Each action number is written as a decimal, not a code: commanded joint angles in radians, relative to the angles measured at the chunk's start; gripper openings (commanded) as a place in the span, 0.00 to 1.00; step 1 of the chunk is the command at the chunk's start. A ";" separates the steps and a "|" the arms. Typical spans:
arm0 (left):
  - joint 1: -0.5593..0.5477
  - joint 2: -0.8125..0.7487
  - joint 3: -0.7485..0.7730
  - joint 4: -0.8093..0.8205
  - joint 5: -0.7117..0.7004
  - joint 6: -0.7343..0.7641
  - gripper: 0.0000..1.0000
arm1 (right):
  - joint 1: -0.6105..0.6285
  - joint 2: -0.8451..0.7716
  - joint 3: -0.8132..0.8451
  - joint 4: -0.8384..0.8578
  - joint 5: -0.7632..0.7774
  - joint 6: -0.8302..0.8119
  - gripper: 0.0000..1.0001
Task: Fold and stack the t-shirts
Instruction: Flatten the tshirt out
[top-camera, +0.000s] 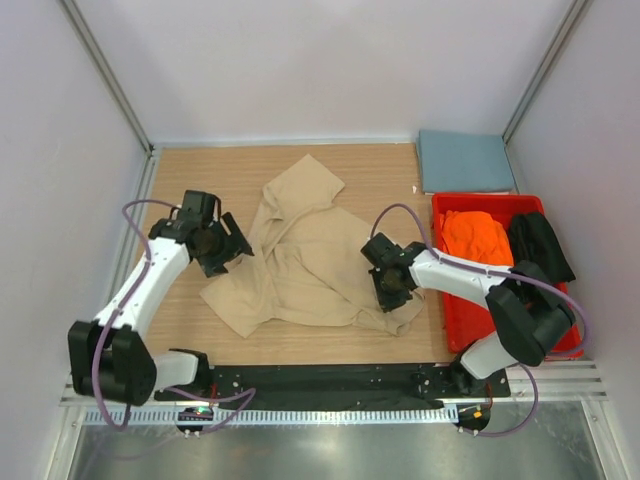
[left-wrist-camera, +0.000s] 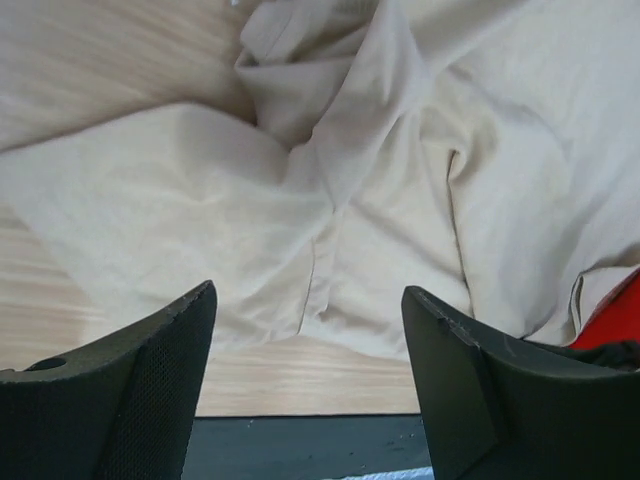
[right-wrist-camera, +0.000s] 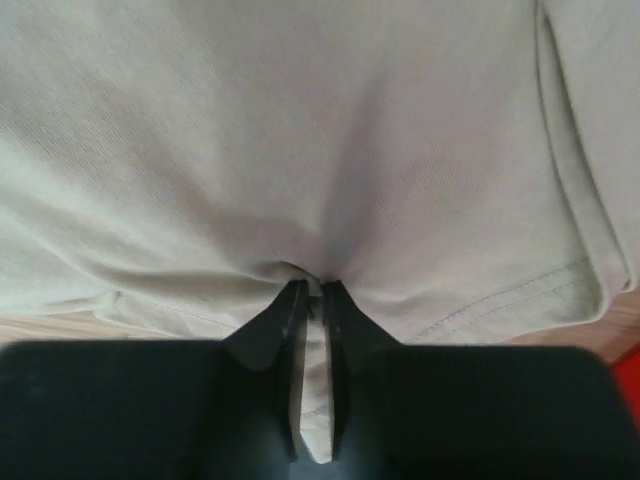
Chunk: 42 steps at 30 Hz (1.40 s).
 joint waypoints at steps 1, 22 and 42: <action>0.001 -0.117 -0.048 -0.091 -0.002 -0.033 0.75 | 0.003 0.027 0.097 0.006 0.102 -0.013 0.05; 0.029 -0.157 -0.056 -0.214 -0.177 -0.026 0.57 | -0.181 0.231 0.651 -0.143 0.065 -0.112 0.57; 0.279 0.075 -0.216 -0.027 -0.157 0.014 0.61 | -0.063 -0.269 -0.022 0.147 -0.097 0.158 0.49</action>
